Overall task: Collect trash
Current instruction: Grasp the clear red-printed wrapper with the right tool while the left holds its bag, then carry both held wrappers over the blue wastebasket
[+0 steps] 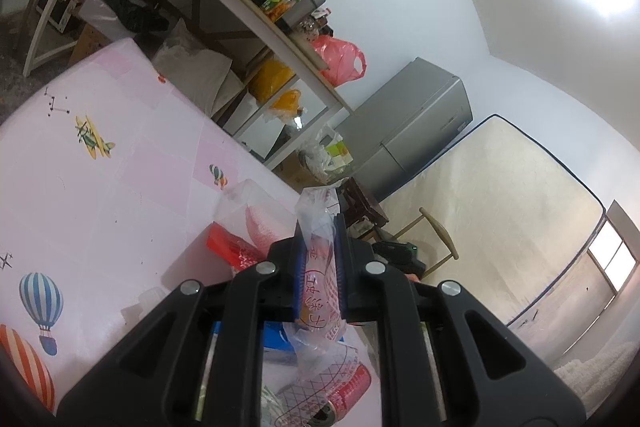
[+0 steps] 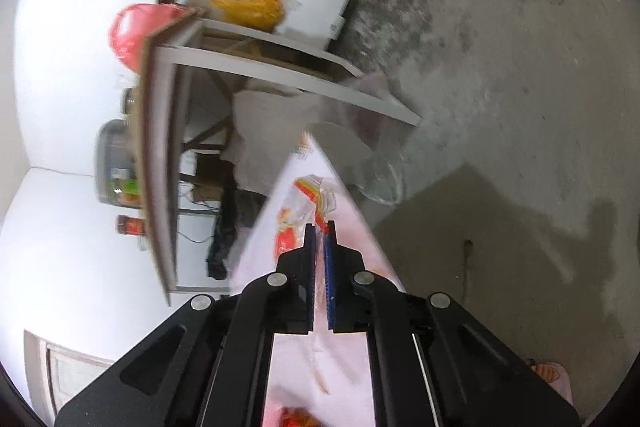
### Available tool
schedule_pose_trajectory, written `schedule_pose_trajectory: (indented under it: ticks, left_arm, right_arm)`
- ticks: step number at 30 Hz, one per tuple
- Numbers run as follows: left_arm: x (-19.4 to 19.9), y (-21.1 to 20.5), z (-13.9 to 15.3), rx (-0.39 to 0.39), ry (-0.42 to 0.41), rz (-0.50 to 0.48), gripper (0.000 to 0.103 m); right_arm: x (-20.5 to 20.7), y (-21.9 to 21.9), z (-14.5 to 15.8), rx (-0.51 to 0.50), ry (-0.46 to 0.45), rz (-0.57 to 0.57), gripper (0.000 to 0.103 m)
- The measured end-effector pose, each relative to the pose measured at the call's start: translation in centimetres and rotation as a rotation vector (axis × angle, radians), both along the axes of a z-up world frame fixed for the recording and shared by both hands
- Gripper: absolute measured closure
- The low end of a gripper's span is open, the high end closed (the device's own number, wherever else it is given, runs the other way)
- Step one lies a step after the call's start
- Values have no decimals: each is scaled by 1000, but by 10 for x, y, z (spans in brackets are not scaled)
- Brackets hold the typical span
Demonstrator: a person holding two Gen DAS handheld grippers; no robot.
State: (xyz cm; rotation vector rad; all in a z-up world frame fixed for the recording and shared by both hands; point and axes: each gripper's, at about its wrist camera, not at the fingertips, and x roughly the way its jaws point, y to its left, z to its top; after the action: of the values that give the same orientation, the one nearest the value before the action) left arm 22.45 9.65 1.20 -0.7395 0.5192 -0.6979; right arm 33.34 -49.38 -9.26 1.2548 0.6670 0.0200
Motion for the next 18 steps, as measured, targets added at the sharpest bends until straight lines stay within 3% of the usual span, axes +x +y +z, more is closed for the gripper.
schedule_pose_trajectory:
  ticks: [9, 18]
  left_arm:
    - [-33, 0, 33, -2, -92, -5, 92]
    - [-68, -37, 74, 32, -162, -110, 92]
  right_arm:
    - [-81, 8, 107, -146, -198, 56, 99]
    - [-207, 2, 173, -278, -327, 50, 99]
